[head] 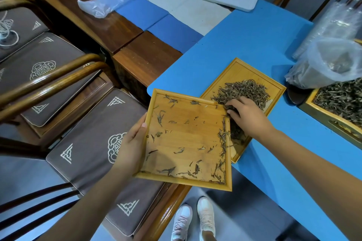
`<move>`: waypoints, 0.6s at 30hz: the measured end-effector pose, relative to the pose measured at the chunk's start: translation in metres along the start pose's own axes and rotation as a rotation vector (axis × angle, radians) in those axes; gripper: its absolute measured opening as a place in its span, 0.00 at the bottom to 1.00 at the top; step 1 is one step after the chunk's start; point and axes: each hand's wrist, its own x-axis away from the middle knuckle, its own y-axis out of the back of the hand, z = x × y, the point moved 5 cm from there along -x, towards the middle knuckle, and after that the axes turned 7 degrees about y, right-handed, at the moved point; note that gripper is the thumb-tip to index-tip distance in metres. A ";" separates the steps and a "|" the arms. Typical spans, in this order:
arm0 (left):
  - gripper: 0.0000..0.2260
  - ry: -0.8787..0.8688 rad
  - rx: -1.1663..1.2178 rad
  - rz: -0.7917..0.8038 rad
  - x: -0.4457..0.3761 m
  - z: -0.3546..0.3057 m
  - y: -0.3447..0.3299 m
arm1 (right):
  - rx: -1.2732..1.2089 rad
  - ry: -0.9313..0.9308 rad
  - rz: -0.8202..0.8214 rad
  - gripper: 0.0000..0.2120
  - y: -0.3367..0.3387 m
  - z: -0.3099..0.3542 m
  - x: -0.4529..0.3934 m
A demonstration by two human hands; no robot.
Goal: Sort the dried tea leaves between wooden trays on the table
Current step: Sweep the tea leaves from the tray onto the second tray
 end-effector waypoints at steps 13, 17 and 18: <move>0.16 0.018 -0.042 -0.041 -0.004 0.001 0.004 | -0.087 0.002 0.163 0.20 -0.005 -0.009 0.014; 0.15 0.046 -0.050 -0.076 -0.004 0.001 0.003 | -0.172 -0.011 0.113 0.20 0.001 -0.011 0.025; 0.15 0.047 -0.051 -0.079 -0.005 0.000 0.002 | -0.180 -0.015 0.088 0.19 0.004 -0.012 0.028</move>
